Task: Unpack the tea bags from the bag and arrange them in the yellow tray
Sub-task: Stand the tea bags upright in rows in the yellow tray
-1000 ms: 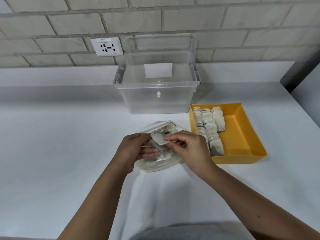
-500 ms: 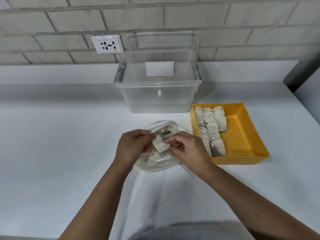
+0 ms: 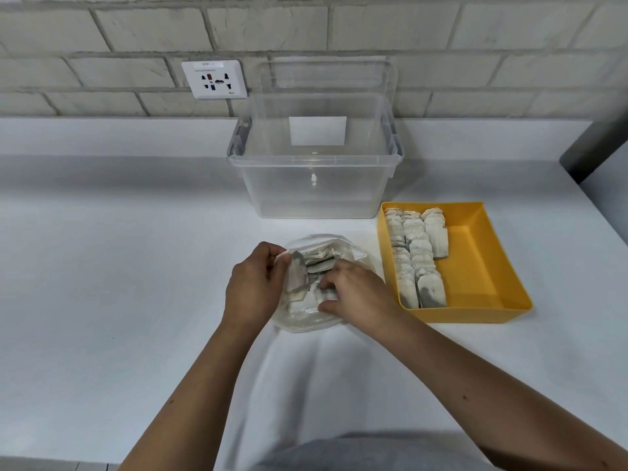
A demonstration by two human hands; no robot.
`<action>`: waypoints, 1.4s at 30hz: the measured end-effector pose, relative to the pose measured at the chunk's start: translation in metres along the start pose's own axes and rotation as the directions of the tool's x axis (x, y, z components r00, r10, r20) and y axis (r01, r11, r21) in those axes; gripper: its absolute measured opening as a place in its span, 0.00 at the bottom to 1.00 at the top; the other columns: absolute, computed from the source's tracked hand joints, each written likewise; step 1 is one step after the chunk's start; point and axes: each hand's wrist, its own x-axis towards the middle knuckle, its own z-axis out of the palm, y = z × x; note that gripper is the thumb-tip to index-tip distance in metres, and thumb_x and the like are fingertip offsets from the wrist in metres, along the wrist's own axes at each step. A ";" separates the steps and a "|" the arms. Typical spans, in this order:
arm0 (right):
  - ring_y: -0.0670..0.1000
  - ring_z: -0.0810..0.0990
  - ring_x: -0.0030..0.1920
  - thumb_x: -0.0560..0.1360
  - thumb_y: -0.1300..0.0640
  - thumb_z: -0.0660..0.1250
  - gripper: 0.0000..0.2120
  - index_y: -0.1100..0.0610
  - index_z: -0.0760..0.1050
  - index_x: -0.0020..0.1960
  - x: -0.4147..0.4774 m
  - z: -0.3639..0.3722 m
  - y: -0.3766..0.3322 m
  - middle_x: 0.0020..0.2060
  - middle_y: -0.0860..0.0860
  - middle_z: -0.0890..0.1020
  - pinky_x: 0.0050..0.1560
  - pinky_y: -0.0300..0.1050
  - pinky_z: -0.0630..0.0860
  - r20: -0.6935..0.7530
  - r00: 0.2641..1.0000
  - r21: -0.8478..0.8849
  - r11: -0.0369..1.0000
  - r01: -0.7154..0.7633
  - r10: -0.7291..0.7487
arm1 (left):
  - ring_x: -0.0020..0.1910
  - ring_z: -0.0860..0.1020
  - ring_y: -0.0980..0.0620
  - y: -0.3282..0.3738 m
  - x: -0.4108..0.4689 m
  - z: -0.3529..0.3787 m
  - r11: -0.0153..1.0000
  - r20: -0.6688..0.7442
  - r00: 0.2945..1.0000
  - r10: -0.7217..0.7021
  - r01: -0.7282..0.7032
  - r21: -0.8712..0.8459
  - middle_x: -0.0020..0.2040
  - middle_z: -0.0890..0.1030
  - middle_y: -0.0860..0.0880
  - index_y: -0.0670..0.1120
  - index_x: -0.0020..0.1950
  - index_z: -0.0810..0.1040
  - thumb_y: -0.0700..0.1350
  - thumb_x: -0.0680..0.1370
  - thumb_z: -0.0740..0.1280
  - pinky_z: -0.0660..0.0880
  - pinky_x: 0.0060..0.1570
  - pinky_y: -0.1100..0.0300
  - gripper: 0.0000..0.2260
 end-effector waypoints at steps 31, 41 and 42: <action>0.46 0.77 0.34 0.76 0.63 0.67 0.03 0.58 0.79 0.45 -0.007 -0.075 0.001 0.33 0.49 0.79 0.31 0.36 0.69 0.440 0.890 0.818 0.463 -0.342 -0.119 | 0.42 0.83 0.51 0.010 0.009 -0.016 0.988 0.116 0.993 -0.022 0.040 -0.150 0.37 0.86 0.52 0.52 0.48 0.84 0.51 0.78 0.70 0.77 0.48 0.53 0.05; 0.44 0.71 0.25 0.78 0.62 0.67 0.03 0.59 0.79 0.46 0.010 -0.049 -0.004 0.28 0.50 0.74 0.28 0.37 0.68 0.139 0.977 0.875 0.441 -0.198 0.164 | 0.36 0.81 0.57 0.019 -0.001 -0.011 0.842 0.277 0.953 -0.123 0.248 -0.479 0.38 0.86 0.49 0.46 0.50 0.86 0.44 0.79 0.70 0.80 0.42 0.64 0.05; 0.45 0.71 0.27 0.77 0.62 0.67 0.03 0.60 0.79 0.46 0.011 -0.048 -0.004 0.30 0.52 0.75 0.28 0.37 0.69 0.141 0.976 0.881 0.429 -0.201 0.168 | 0.35 0.82 0.58 0.020 -0.001 -0.010 0.832 0.284 0.949 -0.133 0.263 -0.489 0.38 0.86 0.50 0.46 0.51 0.85 0.43 0.79 0.69 0.80 0.40 0.65 0.05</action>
